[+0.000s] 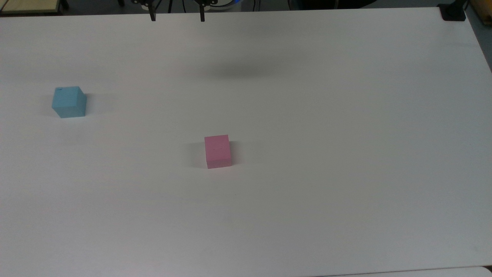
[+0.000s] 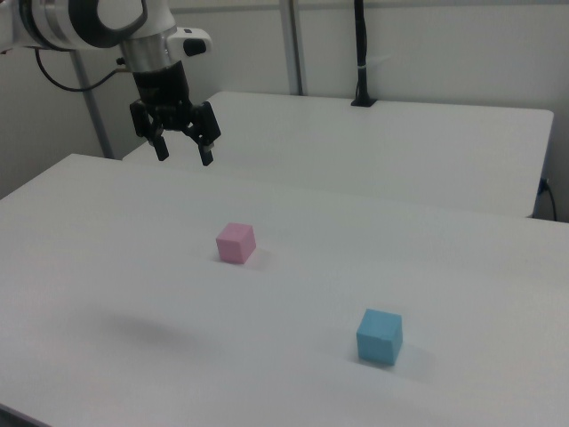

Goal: Put blue cube on pink cube

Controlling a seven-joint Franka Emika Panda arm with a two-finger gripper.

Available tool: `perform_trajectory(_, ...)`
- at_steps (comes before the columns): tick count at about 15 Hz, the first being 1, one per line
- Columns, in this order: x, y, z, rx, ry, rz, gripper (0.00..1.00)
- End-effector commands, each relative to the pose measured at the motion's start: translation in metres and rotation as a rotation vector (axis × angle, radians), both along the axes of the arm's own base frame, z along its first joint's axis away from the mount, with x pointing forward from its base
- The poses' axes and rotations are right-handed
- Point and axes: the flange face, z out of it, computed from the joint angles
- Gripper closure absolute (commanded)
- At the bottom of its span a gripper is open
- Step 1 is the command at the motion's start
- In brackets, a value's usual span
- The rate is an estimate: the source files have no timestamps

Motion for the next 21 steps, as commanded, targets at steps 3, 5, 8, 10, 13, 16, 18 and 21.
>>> perform_trajectory(3,-0.0014,-0.0042,0.0047,0.005,-0.024,-0.004,0.00)
perform_trajectory(5,-0.0018,-0.0025,0.0042,0.006,-0.019,-0.001,0.00)
perform_trajectory(8,-0.0015,-0.0034,0.0045,0.006,-0.023,-0.015,0.00)
perform_trajectory(10,-0.0017,-0.0034,0.0044,0.006,-0.021,-0.016,0.00)
perform_trajectory(13,-0.0017,-0.0032,0.0044,0.009,-0.022,-0.044,0.00)
perform_trajectory(16,-0.0015,-0.0025,0.0045,0.009,-0.026,-0.079,0.00)
perform_trajectory(18,-0.0010,-0.0035,0.0031,0.007,-0.024,-0.074,0.00)
perform_trajectory(21,-0.0008,-0.0042,0.0032,0.001,-0.025,-0.067,0.00)
